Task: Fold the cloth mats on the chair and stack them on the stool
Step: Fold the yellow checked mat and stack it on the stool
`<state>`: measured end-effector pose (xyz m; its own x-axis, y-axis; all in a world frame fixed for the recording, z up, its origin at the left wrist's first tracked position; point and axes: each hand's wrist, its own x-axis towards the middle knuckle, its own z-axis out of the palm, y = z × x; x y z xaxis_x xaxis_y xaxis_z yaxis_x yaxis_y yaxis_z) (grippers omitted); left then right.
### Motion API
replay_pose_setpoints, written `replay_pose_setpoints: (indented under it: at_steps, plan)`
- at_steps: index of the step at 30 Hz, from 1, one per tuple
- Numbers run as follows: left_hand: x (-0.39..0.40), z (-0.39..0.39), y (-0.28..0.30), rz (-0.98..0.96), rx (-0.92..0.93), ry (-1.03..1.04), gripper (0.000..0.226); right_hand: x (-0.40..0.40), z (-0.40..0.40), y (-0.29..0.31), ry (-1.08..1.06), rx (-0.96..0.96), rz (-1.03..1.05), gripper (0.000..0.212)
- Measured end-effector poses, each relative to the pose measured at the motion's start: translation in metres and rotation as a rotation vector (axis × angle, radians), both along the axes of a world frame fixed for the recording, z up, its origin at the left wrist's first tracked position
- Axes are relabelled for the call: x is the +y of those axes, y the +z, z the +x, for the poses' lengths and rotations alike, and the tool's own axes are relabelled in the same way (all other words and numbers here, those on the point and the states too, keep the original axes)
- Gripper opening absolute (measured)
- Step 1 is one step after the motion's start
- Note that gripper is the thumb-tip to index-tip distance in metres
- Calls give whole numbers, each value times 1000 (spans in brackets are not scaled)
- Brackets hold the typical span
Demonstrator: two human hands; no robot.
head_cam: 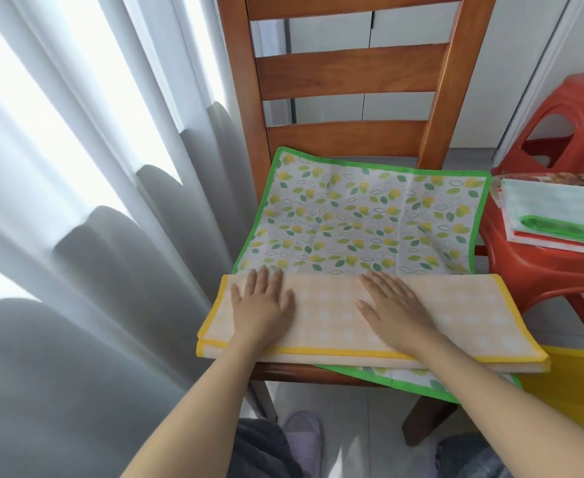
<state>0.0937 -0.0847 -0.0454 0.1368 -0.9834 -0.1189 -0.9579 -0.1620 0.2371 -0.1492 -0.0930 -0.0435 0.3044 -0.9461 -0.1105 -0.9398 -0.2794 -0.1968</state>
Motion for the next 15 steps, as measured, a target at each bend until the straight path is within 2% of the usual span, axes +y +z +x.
replay_pose_setpoints:
  at_steps: [2,5,10,13,15]
  plan:
    - [6,16,2,45,22,54,62,0,5,3,-22,6,27,58]
    - [12,31,10,79,166,179,65,0,20,10,-51,-35,40,54]
    - [11,51,29,-130,407,417,49,6,53,21,71,-334,78,53]
    - [12,56,36,-185,544,483,45,6,65,16,88,-278,106,53]
    - [12,62,39,-181,648,524,32,4,69,13,57,-230,103,57]
